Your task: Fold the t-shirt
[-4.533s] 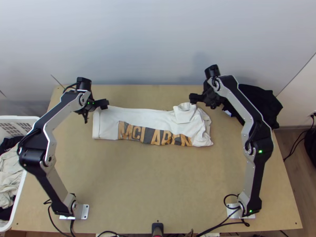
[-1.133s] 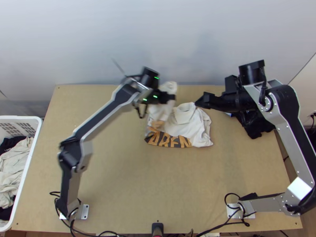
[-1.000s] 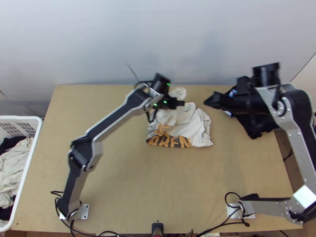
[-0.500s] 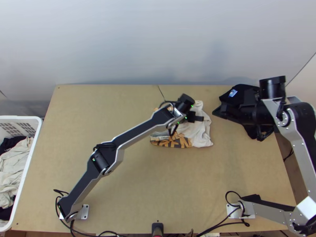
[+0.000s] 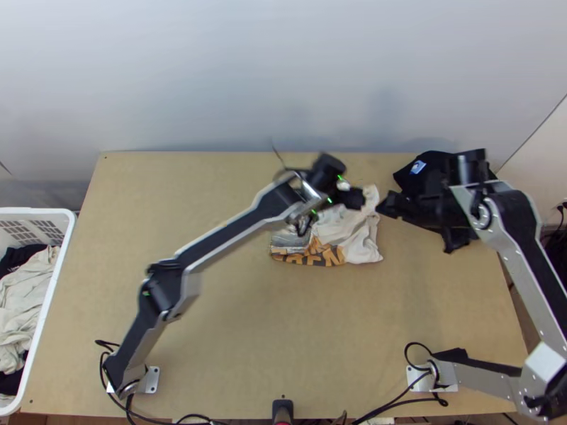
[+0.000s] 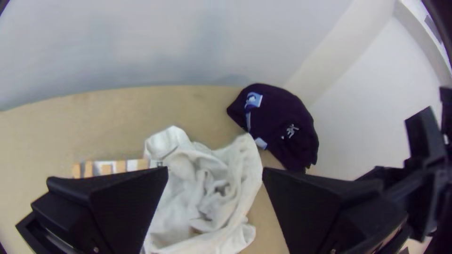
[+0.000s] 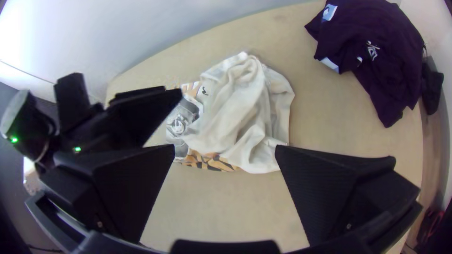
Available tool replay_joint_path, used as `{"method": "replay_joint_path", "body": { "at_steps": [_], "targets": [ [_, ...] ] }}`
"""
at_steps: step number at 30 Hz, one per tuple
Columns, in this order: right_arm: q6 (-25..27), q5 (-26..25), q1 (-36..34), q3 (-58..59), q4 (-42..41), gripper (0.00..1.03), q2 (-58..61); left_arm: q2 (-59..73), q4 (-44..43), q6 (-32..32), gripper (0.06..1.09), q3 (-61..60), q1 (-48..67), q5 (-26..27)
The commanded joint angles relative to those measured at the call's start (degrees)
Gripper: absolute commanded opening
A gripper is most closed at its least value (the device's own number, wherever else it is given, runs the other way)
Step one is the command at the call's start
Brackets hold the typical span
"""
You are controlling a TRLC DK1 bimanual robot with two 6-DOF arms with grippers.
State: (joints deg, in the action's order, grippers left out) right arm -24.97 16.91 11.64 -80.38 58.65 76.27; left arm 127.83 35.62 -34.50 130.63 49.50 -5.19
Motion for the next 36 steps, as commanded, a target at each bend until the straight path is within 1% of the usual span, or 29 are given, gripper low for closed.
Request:
{"method": "replay_joint_path", "body": {
  "at_steps": [1, 5, 9, 12, 16, 19, 22, 28, 31, 34, 35, 36],
  "targets": [
    [-2.89, -0.30, 3.65, -0.04, -10.75, 0.99, 6.79, -12.87, 8.94, 0.84, 1.04, -1.78, -5.64, 0.88],
    [-3.86, -0.30, 8.75, -8.57, -11.19, 0.99, 15.49, -19.99, 12.37, 2.25, 1.04, -10.22, -10.47, 0.88],
    [-3.86, -0.30, 13.85, -14.46, -11.19, 0.99, 22.61, -24.03, 12.02, 2.42, 1.04, -18.83, -13.81, 0.62],
    [-4.03, -0.30, 17.01, -15.33, -11.19, 0.99, 26.12, -25.26, 12.02, 2.33, 1.04, -21.64, -14.43, 0.27],
    [-3.86, -0.38, 17.54, -10.68, -11.37, 0.99, 27.88, -25.61, 12.11, 2.16, 1.04, -23.58, -14.43, 0.01],
    [-2.98, -0.38, 16.66, -3.12, -12.07, 0.99, 24.01, -25.70, 12.11, 2.16, 1.04, -24.81, -14.34, 0.01],
    [-1.31, -0.38, 14.20, 7.17, -13.39, 0.99, 18.30, -25.00, 12.11, 2.42, 1.04, -25.51, -14.34, 0.01],
    [2.21, -0.38, 5.24, 23.25, -14.27, 0.99, 4.94, -22.19, 12.02, 2.95, 1.04, -25.69, -13.90, -0.17],
    [3.79, -0.47, 2.69, 26.68, -14.27, 0.99, 0.02, -19.90, 11.05, 3.04, 1.04, -25.60, -13.90, -0.26],
    [3.44, -1.00, 1.98, 25.71, -14.36, 0.99, -4.81, -18.23, 10.18, 3.12, 1.04, -25.51, -13.90, -0.35],
    [3.26, -2.32, 2.07, 25.36, -16.03, 0.99, -6.13, -17.70, 10.18, 3.12, 1.04, -25.42, -13.90, -0.52],
    [2.38, -4.87, 3.13, 24.22, -17.34, 0.99, -6.66, -17.26, 10.09, 3.12, 1.04, -25.34, -13.90, -0.52]
  ]
}}
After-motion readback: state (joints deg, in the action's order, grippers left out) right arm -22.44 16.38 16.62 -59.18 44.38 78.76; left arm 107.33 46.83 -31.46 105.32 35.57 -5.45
